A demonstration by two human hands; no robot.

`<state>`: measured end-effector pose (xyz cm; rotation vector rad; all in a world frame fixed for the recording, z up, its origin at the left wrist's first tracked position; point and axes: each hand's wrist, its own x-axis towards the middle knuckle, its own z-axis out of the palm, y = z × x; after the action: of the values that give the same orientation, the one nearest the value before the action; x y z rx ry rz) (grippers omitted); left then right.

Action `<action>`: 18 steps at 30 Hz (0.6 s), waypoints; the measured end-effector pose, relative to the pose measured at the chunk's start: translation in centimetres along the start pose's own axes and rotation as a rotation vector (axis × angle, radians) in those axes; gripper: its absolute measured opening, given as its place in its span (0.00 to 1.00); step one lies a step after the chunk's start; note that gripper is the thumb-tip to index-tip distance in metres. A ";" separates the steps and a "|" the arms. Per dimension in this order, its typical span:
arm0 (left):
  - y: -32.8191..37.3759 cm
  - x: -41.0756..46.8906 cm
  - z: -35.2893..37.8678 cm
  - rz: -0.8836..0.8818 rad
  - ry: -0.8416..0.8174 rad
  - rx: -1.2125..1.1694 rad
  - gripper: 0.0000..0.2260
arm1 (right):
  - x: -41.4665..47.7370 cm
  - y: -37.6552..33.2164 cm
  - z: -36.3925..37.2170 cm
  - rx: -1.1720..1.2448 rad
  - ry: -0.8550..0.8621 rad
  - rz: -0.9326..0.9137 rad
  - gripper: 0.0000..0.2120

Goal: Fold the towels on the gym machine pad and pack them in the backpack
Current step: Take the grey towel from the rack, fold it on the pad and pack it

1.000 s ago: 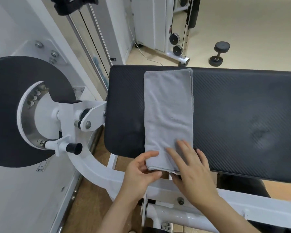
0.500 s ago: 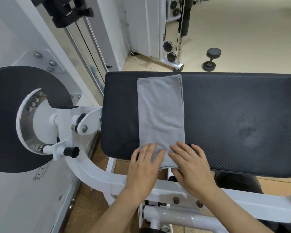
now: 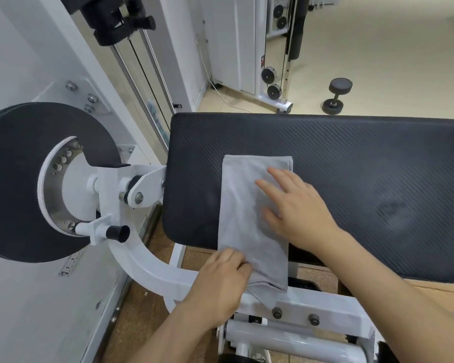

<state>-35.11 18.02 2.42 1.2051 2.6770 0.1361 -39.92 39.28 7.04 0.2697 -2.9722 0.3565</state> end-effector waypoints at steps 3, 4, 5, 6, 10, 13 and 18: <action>0.0 -0.4 -1.2 -0.032 -0.076 -0.206 0.18 | 1.4 1.0 0.9 -0.086 -0.049 0.024 0.25; -0.3 -0.4 -2.1 -0.047 -0.105 -0.299 0.19 | 1.5 1.2 1.0 -0.108 -0.031 0.040 0.25; -0.7 -0.1 -3.1 -0.062 -0.133 -0.378 0.19 | 1.5 1.3 1.1 -0.127 0.000 0.059 0.25; -1.2 0.5 -4.2 -0.073 -0.147 -0.451 0.18 | 1.4 1.2 1.0 -0.127 0.048 0.071 0.25; -3.0 4.1 -9.1 -0.177 -0.068 -0.486 0.09 | 0.3 0.1 -1.6 0.388 0.135 0.095 0.23; -3.9 7.6 -11.3 -0.220 0.001 -0.421 0.06 | -1.5 -0.4 -3.8 0.894 -0.198 0.173 0.35; -4.8 11.6 -10.9 -0.269 0.074 -0.352 0.06 | -1.2 -0.2 -1.6 0.402 0.048 0.177 0.30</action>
<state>-48.52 23.49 10.52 0.7433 2.6927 0.5906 -38.51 39.68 8.39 0.0354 -2.8586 0.9691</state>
